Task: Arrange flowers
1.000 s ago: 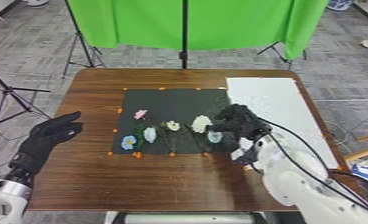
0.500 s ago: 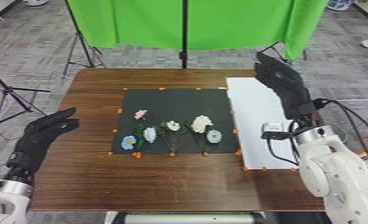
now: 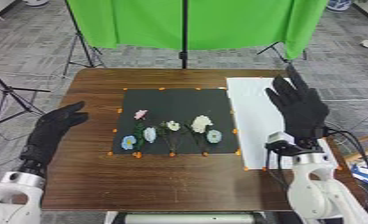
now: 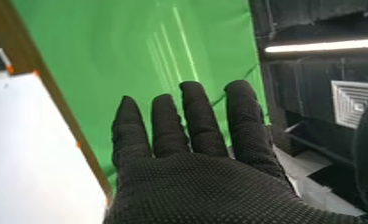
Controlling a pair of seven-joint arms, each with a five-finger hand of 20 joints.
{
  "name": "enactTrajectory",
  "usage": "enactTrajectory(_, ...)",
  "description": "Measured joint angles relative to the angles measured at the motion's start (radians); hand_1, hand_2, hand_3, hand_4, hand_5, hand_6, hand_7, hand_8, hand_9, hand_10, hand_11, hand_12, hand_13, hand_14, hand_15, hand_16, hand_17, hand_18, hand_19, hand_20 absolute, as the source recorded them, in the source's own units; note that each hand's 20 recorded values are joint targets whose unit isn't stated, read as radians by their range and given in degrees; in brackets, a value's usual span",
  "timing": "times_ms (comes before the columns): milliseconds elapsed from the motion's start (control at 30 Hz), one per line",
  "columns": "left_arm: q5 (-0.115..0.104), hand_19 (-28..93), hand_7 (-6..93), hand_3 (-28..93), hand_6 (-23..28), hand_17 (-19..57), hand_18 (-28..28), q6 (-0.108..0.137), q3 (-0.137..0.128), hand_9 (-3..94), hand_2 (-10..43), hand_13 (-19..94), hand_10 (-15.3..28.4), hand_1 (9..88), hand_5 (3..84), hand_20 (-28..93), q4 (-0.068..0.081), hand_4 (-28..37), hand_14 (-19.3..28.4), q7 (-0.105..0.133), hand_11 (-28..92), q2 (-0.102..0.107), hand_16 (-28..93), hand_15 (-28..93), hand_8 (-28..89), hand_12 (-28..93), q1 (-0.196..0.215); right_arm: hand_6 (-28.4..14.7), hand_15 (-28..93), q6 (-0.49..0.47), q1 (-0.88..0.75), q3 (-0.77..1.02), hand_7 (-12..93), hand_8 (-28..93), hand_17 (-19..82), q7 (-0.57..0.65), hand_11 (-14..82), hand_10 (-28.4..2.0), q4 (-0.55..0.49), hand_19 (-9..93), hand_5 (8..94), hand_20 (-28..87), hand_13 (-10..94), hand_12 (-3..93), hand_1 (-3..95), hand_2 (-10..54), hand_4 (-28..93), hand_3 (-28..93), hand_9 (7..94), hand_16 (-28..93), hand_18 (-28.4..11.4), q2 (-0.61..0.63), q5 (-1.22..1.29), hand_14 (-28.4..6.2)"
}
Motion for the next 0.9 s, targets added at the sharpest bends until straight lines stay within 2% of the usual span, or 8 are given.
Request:
enactTrajectory(67,-0.011,14,7.7,48,6.1,7.9,12.5,0.009,-0.003,49.7,24.2,38,16.0,21.7,47.7,15,-0.005,-28.2,18.2,-0.004,16,0.000,-3,15,-6,9,0.001,0.2,3,-0.001,-0.016,0.010,8,-9,10,0.000,2.3,-13.1,-0.005,7,31.1,23,22,10.8,1.9,-0.3,-19,80,33.4,12,-12.9,-0.004,-0.009,-10.2)
enactTrajectory(100,-0.021,15,7.6,41,6.5,8.2,12.7,0.023,-0.004,50.4,28.6,39,16.3,24.8,48.6,15,-0.010,-28.3,18.5,-0.007,16,0.000,-3,16,-6,9,0.004,0.2,3,-0.001,-0.022,0.013,8,-9,10,0.001,2.3,-13.1,-0.007,7,31.2,23,22,10.8,1.9,-0.2,-19,80,33.4,12,-12.9,-0.005,-0.009,-10.2)
enactTrajectory(167,-0.056,15,7.0,37,7.3,9.4,12.9,0.079,-0.004,51.8,32.7,39,16.9,27.6,49.4,15,-0.023,-28.3,18.6,-0.009,16,0.000,-4,15,-6,9,0.014,0.2,3,-0.001,-0.032,0.016,8,-9,10,0.001,2.3,-13.1,-0.009,7,31.3,22,22,10.7,1.9,0.0,-19,80,33.4,11,-12.8,-0.007,-0.008,-10.1)
enactTrajectory(300,-0.135,16,6.5,34,8.4,11.5,13.0,0.221,-0.002,53.3,36.1,41,17.1,30.7,50.5,15,-0.040,-28.3,18.4,0.002,17,0.000,-4,15,-6,9,0.038,0.1,3,0.000,-0.043,0.016,8,-9,10,0.006,2.3,-13.1,-0.011,6,31.4,22,21,10.7,1.8,0.6,-19,80,33.4,10,-12.5,-0.010,-0.006,-9.8)
enactTrajectory(367,-0.144,16,6.0,35,8.7,12.1,13.0,0.252,-0.003,53.7,37.0,42,17.2,30.4,51.0,16,-0.041,-28.3,18.2,0.009,17,0.000,-4,15,-6,9,0.048,0.0,3,0.001,-0.046,0.014,8,-9,10,0.009,2.4,-13.0,-0.012,6,31.5,22,21,10.7,1.8,1.0,-19,79,33.5,10,-12.5,-0.011,-0.006,-9.8)
enactTrajectory(533,-0.144,17,6.0,41,9.2,12.4,12.9,0.242,-0.019,54.4,37.2,42,17.2,26.6,51.6,15,-0.041,-28.3,18.2,0.009,17,0.000,-4,16,-7,9,0.063,-0.2,3,0.003,-0.059,0.014,8,-9,10,0.017,2.4,-13.3,-0.019,6,31.8,23,21,10.8,1.7,1.1,-19,79,33.5,10,-12.4,-0.012,-0.006,-9.8)
enactTrajectory(767,-0.140,18,6.1,44,9.3,12.2,13.0,0.190,-0.049,54.5,36.5,43,17.2,25.9,51.7,15,-0.040,-28.3,18.6,-0.003,17,0.000,-5,17,-7,8,0.064,-0.4,4,0.006,-0.066,0.008,8,-9,10,0.020,2.5,-13.5,-0.020,6,32.7,23,21,10.9,1.5,1.2,-19,80,33.9,9,-12.4,-0.012,-0.002,-9.9)
enactTrajectory(900,-0.140,18,6.2,43,9.4,12.1,13.0,0.188,-0.054,54.5,36.4,43,17.2,26.3,51.7,15,-0.041,-28.3,18.6,-0.005,17,0.000,-5,17,-7,8,0.066,-0.3,4,0.007,-0.066,0.006,8,-9,11,0.022,2.6,-13.5,-0.020,6,33.0,23,22,10.9,1.5,1.2,-18,80,34.1,9,-12.5,-0.014,0.000,-10.1)
